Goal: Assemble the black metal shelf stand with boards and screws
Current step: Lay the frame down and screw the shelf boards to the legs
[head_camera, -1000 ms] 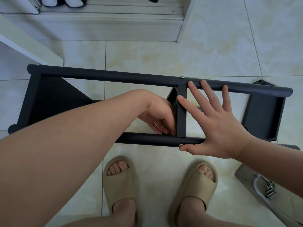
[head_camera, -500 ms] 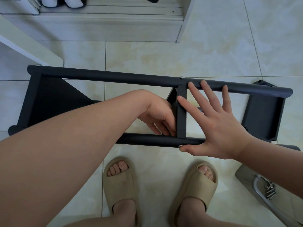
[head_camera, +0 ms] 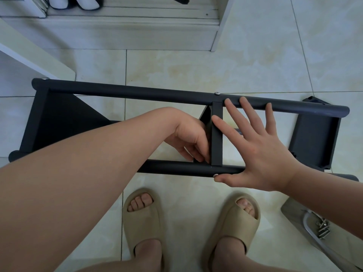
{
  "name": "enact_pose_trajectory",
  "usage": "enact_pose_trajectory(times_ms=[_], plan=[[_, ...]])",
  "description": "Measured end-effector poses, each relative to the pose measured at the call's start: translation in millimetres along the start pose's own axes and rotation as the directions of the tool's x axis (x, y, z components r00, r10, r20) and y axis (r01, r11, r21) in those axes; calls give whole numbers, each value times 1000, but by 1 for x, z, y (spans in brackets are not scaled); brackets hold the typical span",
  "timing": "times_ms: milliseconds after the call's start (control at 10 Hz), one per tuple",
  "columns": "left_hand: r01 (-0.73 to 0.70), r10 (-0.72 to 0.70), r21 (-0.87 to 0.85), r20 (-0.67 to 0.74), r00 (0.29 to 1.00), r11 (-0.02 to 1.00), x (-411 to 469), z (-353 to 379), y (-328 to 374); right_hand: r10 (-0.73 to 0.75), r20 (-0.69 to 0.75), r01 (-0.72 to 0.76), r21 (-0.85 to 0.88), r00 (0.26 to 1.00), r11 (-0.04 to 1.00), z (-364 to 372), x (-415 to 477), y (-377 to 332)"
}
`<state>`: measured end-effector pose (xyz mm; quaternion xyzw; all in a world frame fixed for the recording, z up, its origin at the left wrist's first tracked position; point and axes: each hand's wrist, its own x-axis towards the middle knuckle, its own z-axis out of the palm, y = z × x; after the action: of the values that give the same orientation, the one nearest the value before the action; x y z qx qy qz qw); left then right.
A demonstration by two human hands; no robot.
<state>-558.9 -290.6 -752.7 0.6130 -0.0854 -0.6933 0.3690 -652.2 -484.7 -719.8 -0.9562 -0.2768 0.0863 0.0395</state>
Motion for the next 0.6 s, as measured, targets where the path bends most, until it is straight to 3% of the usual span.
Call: enact_pose_trajectory(times_ms=[200, 400, 600], plan=[[33, -33, 3, -31, 999, 999, -1, 0, -1, -2, -7, 2, 0, 1000, 1000, 1, 0, 0], [17, -17, 7, 53, 998, 1000, -3, 3, 0, 3, -7, -3, 2, 1000, 1000, 0, 0, 0], [0, 0, 13, 4, 1000, 1000, 0, 3, 1, 2, -2, -2, 3, 1000, 1000, 1, 0, 0]])
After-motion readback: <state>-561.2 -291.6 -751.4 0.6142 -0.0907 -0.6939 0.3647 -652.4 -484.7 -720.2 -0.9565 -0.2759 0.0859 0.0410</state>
